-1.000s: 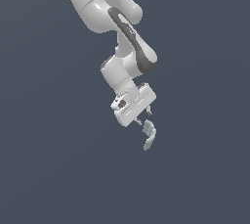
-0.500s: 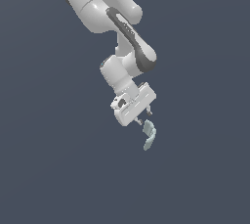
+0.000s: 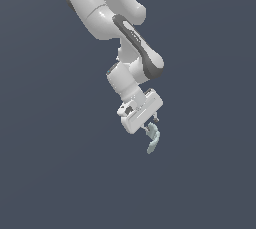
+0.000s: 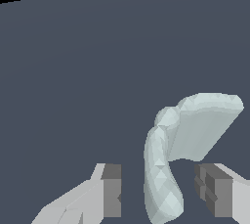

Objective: Pick up the object and move it to a goal position.

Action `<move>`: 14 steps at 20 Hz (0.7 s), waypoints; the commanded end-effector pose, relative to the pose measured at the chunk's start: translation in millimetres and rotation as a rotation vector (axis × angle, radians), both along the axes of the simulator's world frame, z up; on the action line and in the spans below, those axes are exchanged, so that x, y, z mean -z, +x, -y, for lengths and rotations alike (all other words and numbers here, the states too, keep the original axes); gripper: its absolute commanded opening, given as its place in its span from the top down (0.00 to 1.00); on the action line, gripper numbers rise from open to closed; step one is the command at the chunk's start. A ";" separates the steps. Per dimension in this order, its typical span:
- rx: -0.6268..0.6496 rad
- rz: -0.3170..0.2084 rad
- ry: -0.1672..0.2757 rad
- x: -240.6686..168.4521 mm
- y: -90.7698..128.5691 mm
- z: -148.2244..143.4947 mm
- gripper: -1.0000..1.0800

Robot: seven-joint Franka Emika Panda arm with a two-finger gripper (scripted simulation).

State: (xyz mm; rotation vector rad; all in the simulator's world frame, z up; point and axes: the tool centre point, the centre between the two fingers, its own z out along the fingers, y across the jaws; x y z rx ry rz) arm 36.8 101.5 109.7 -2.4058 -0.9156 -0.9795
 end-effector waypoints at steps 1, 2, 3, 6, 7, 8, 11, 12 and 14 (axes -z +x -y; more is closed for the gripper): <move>0.001 0.001 0.001 1.6 2.2 -1.2 0.38; 0.001 0.001 0.001 1.7 2.5 -1.4 0.38; 0.001 0.001 0.001 1.7 2.5 -1.4 1.00; 0.001 0.001 0.001 1.7 2.5 -1.4 1.00; 0.001 0.001 0.001 1.7 2.5 -1.4 1.00; 0.001 0.001 0.001 1.7 2.5 -1.4 1.00; 0.001 0.001 0.001 1.7 2.5 -1.4 1.00; 0.001 0.001 0.001 1.7 2.5 -1.4 1.00; 0.001 0.001 0.001 1.4 2.5 -1.2 1.00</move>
